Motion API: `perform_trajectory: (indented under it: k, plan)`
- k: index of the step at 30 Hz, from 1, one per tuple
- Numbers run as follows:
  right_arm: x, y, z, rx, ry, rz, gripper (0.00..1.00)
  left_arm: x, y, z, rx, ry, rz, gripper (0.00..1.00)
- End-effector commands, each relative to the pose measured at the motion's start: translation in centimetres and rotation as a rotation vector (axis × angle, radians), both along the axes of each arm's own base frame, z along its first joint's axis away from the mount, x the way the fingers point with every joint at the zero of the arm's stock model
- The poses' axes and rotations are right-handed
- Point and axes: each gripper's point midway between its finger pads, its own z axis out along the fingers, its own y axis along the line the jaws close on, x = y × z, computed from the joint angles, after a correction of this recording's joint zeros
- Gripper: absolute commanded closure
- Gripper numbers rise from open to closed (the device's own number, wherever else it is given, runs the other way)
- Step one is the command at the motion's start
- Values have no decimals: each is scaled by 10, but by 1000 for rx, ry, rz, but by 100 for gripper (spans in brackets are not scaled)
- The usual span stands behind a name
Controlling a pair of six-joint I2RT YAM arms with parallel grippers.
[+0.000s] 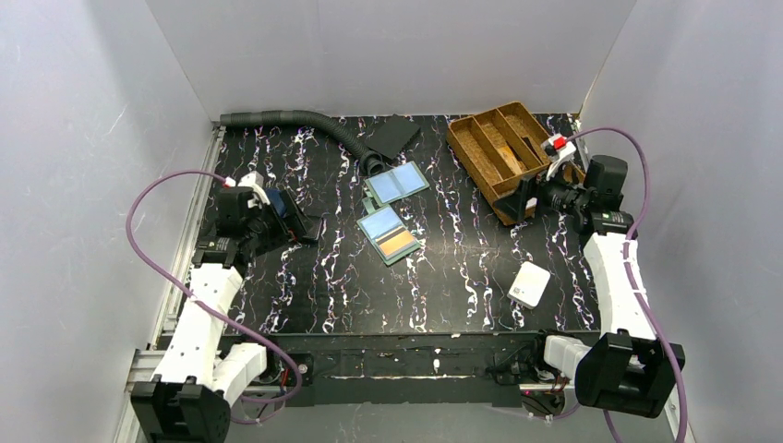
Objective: Take the credit cards out of the card holder
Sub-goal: Move the card holder to the center of the board.
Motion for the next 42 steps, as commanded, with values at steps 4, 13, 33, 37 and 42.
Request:
perform_trajectory:
  k: [4, 13, 33, 37, 42]
  plan:
    - [-8, 16, -21, 50, -44, 146, 2, 24, 25, -14, -145, 65, 126, 2]
    - [-19, 16, -26, 33, -62, 145, 2, 57, 74, -44, 65, 207, 184, 2]
    - [-18, 14, -26, 27, -54, 124, 2, 82, 42, -70, 570, 472, -288, 21]
    - [-18, 14, -26, 26, -56, 123, 2, 82, 36, -80, 593, 510, -287, 32]
    - [-19, 15, -27, 32, -50, 130, 2, 85, 30, -84, 599, 516, -275, 34]
